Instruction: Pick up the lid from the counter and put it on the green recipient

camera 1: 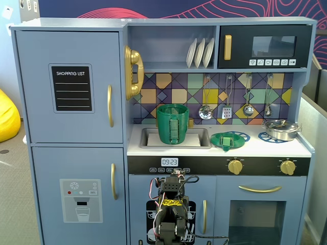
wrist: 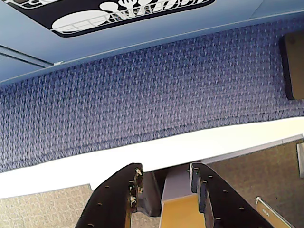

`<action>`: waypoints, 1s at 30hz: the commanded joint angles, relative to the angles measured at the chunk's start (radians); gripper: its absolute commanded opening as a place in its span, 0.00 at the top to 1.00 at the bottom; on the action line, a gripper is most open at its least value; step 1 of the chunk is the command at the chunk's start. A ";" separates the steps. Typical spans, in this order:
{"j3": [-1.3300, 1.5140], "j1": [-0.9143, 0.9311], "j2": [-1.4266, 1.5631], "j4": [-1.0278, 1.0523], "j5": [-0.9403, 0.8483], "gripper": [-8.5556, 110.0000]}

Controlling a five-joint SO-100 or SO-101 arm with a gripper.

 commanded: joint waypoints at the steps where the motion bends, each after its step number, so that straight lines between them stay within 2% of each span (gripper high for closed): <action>1: -0.003 0.015 -0.006 0.186 -0.034 0.93; 13: -0.015 0.031 -0.006 0.140 0.005 0.93; 16: -0.156 0.150 -0.049 0.055 -0.012 0.93; 19: -0.442 0.279 -0.170 -0.020 -0.061 0.93; 23: -0.706 0.433 -0.314 -0.285 -0.183 0.93; 26: -0.781 0.480 -0.385 -0.551 -0.209 0.92; 30: -0.778 0.529 -0.451 -0.839 -0.187 0.75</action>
